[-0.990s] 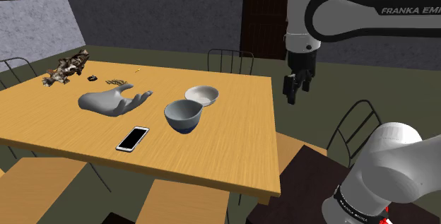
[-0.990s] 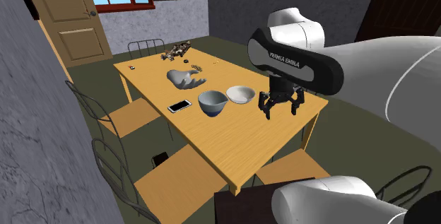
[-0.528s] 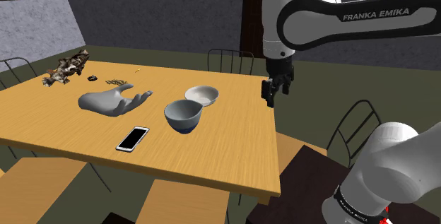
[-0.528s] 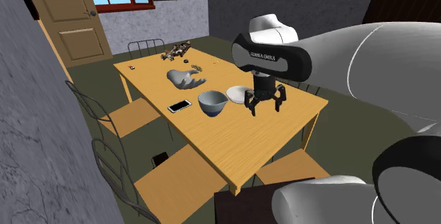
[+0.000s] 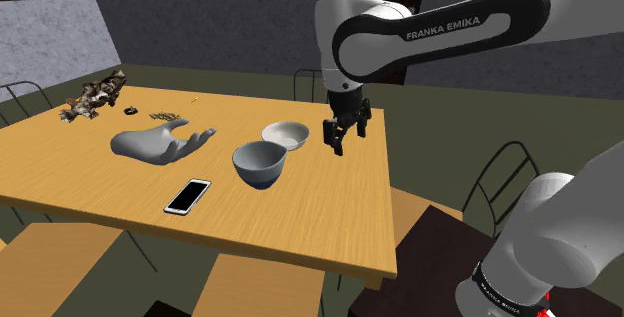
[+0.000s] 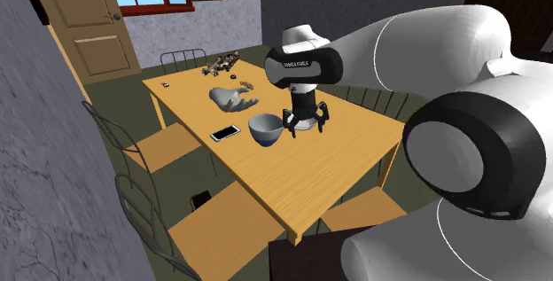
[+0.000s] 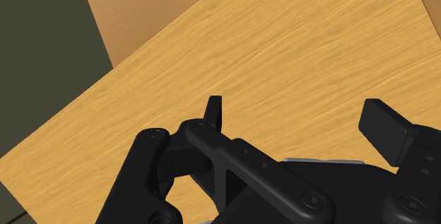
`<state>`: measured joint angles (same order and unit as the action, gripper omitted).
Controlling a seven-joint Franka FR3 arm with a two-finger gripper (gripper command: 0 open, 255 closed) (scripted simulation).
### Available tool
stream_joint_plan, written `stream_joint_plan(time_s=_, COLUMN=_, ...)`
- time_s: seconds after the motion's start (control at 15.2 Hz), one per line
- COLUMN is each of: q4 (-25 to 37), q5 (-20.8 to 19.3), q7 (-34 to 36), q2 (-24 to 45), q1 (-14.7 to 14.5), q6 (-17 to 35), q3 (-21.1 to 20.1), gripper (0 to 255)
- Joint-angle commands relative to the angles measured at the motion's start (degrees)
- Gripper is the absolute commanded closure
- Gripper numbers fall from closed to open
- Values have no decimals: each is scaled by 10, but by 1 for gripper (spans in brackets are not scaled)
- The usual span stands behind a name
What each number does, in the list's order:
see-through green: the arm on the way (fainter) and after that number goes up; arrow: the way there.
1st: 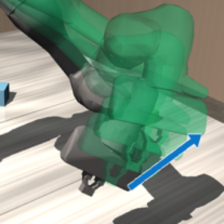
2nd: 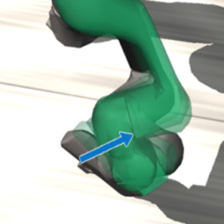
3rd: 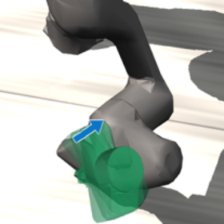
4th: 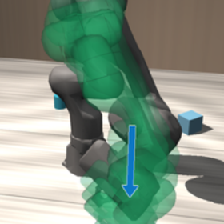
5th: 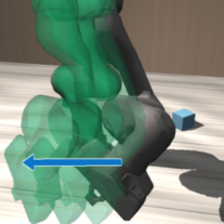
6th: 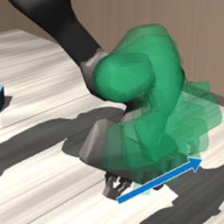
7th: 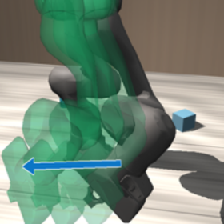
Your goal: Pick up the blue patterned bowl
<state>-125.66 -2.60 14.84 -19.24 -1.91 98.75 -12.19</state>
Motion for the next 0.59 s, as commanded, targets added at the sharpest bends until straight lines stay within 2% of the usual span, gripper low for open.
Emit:
stream_joint_plan(time_s=0.0, q4=30, q5=-5, q7=16, q2=43, q1=-2, q6=13, q3=-12, gripper=0)
stream_joint_plan(time_s=0.53, q4=185, q5=-51, q7=78, q2=222, q1=-20, q6=29, q3=-49, gripper=0)
